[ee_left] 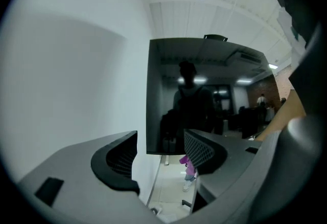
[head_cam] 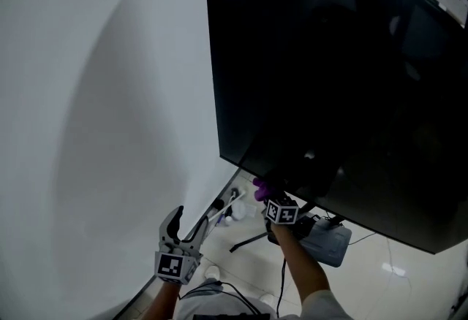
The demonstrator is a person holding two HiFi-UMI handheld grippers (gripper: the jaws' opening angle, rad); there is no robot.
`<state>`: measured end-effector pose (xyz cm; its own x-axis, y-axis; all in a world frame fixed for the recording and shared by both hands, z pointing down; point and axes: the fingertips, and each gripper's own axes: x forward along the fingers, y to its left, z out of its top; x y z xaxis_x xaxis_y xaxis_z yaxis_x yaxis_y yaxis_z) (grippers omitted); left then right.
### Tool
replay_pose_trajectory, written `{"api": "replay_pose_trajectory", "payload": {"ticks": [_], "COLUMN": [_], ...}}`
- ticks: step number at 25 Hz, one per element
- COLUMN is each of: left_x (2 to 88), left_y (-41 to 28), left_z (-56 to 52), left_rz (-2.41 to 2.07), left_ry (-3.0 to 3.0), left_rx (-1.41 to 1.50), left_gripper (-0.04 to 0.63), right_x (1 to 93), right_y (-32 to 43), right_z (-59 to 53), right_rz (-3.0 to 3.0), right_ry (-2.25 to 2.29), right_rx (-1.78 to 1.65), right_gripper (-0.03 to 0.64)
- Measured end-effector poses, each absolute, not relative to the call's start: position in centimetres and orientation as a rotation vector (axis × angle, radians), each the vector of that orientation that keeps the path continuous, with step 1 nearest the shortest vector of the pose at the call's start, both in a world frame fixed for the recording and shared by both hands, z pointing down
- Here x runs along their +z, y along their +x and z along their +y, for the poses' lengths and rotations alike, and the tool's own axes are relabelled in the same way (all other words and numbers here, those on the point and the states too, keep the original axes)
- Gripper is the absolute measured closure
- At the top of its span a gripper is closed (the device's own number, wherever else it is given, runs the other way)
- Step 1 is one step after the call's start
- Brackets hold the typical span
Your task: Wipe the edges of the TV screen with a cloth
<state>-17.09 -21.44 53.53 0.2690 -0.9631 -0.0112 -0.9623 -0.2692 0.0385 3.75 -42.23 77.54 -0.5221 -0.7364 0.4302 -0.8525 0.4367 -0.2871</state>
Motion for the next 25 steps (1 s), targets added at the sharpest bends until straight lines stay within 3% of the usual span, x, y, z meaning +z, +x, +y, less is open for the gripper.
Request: {"api": "replay_pose_trajectory", "payload": {"ticks": [11, 25], "left_x": [55.8, 56.2], "left_y": [-25.8, -29.4], "left_z": [-20.3, -19.4], "left_rz": [-2.038, -2.056], "left_ry": [2.317, 2.268], "left_rx": [-0.028, -0.104], "left_gripper": [0.330, 0.330], "right_x": [77.7, 76.2], "right_y": [-10.0, -17.5], "right_z": [-45.9, -47.9], "right_rz": [-2.495, -2.485], "right_ry": [1.237, 1.252], "right_rx": [0.649, 0.614], "right_gripper": [0.558, 0.558]}}
